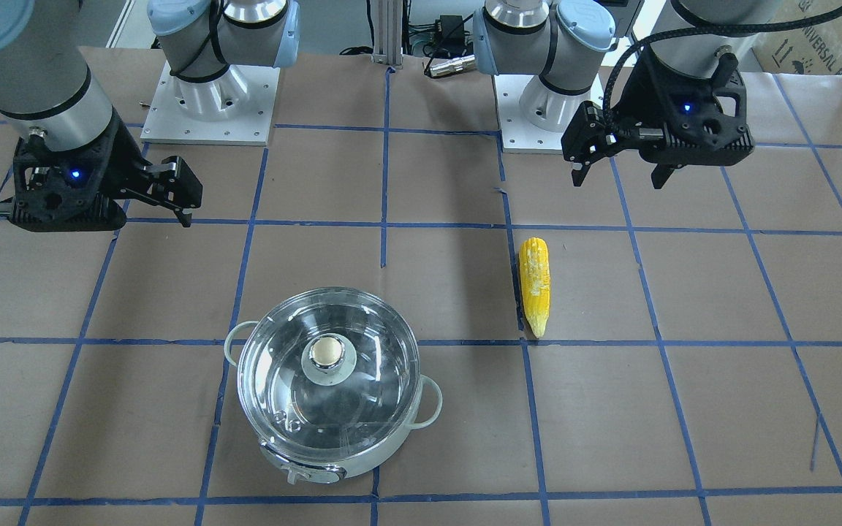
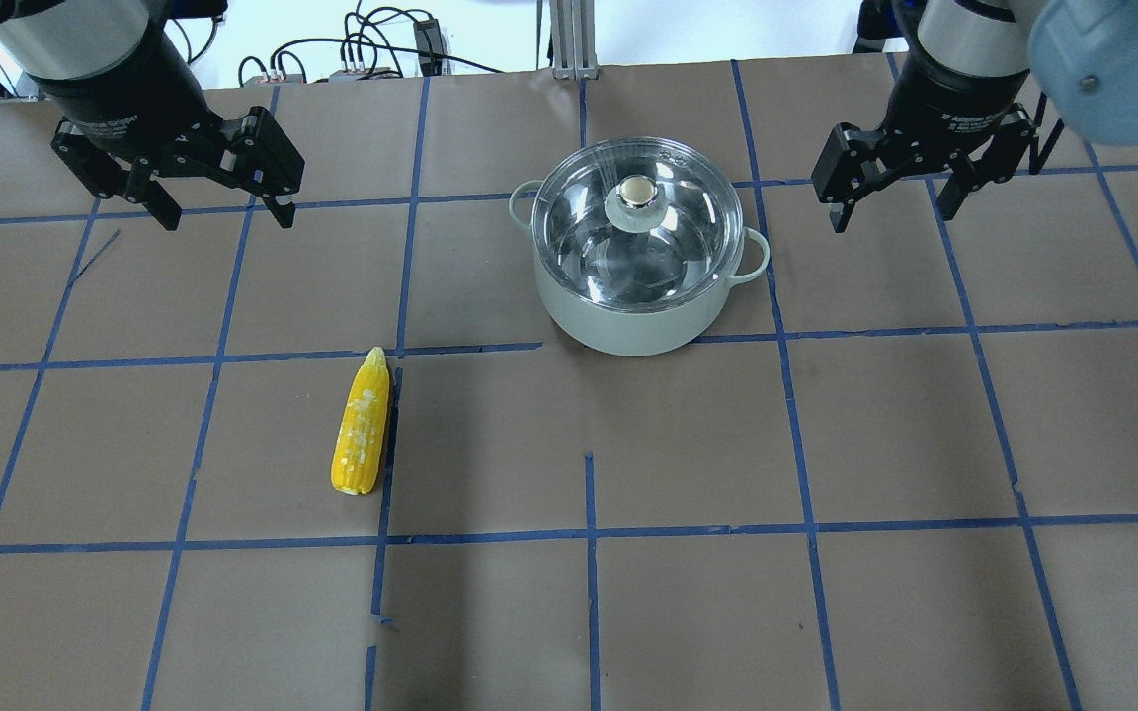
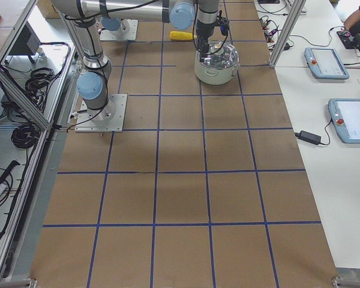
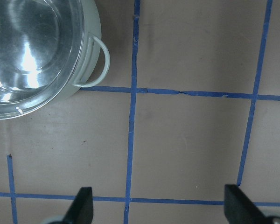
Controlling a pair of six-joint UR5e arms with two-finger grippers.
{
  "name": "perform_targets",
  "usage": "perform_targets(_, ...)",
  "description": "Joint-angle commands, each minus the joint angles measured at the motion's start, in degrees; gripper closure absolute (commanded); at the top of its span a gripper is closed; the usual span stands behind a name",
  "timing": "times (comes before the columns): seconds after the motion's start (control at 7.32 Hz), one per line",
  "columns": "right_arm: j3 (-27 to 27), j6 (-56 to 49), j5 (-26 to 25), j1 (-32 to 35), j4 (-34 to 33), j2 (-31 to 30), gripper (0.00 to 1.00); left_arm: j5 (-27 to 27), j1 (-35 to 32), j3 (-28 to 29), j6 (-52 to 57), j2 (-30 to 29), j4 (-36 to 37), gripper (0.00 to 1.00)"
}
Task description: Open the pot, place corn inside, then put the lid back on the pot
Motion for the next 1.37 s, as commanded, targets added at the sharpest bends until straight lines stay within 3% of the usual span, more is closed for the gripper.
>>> perform_targets(0.0,0.1,-0.1,0.0,0.0,-0.3,-0.1,0.00,0.0,0.0,-0.2,-0.3,0.0,0.0,0.00)
perform_targets(0.68,-1.4,0.2,0.1,0.4,-1.8,-0.2,0.00,0.0,0.0,-0.2,-0.4,0.0,0.0,0.00)
perform_targets(1.23,-15.5,10.8,-0.7,9.9,-1.7,8.5,0.00,-0.1,0.0,-0.4,-0.1,0.0,0.4,0.00)
